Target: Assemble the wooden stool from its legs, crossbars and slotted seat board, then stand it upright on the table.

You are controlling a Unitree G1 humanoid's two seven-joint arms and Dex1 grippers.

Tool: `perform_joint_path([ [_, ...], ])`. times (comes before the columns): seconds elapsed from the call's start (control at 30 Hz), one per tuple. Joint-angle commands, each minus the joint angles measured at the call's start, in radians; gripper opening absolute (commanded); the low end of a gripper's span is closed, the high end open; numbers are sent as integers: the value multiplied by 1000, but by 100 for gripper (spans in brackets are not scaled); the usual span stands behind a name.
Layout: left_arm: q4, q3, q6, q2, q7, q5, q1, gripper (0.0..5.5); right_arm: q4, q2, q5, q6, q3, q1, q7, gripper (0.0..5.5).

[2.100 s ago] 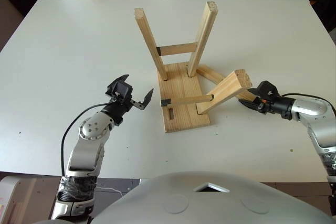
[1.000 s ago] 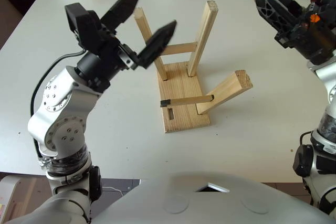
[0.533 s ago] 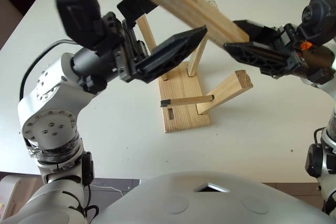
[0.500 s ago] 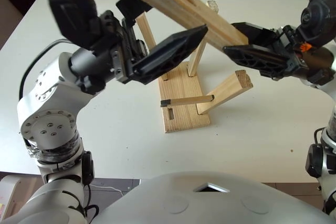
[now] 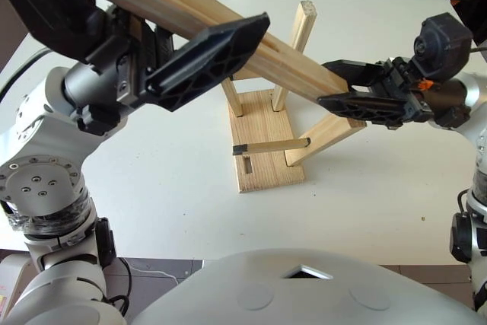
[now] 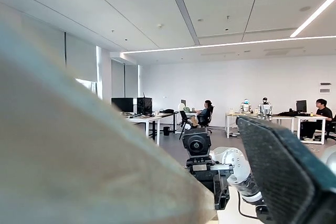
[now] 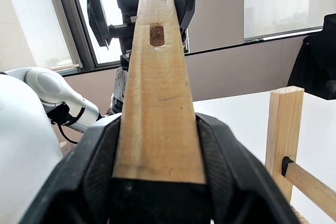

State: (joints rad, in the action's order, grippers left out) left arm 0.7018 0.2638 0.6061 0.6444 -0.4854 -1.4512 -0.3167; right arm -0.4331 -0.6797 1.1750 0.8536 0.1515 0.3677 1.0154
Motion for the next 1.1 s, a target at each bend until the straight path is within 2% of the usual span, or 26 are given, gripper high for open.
perform_joint_path([
  [0.03, 4, -36, 35, 33, -75, 4, 32, 394, 1, -7, -28, -23, -5, 30, 6, 205],
  [0.3, 2, -56, 55, 58, -127, -36, 50, 387, 12, -2, -3, -20, 4, 67, 43, 205],
  [0.47, -41, -29, 24, 40, -56, -138, -14, 387, 38, 29, 75, -13, 49, 119, 4, 205],
  [0.63, -86, -6, 22, 39, -34, -153, -25, 387, 61, 70, 93, -28, 64, 149, -68, 205],
  [0.83, -55, -36, 24, 87, -138, 45, 41, 387, 42, 91, 37, -64, 61, 154, -94, 205],
  [1.1, -118, 44, 6, 153, -247, 106, 45, 387, 29, 28, -134, -132, 13, 85, 22, 205],
])
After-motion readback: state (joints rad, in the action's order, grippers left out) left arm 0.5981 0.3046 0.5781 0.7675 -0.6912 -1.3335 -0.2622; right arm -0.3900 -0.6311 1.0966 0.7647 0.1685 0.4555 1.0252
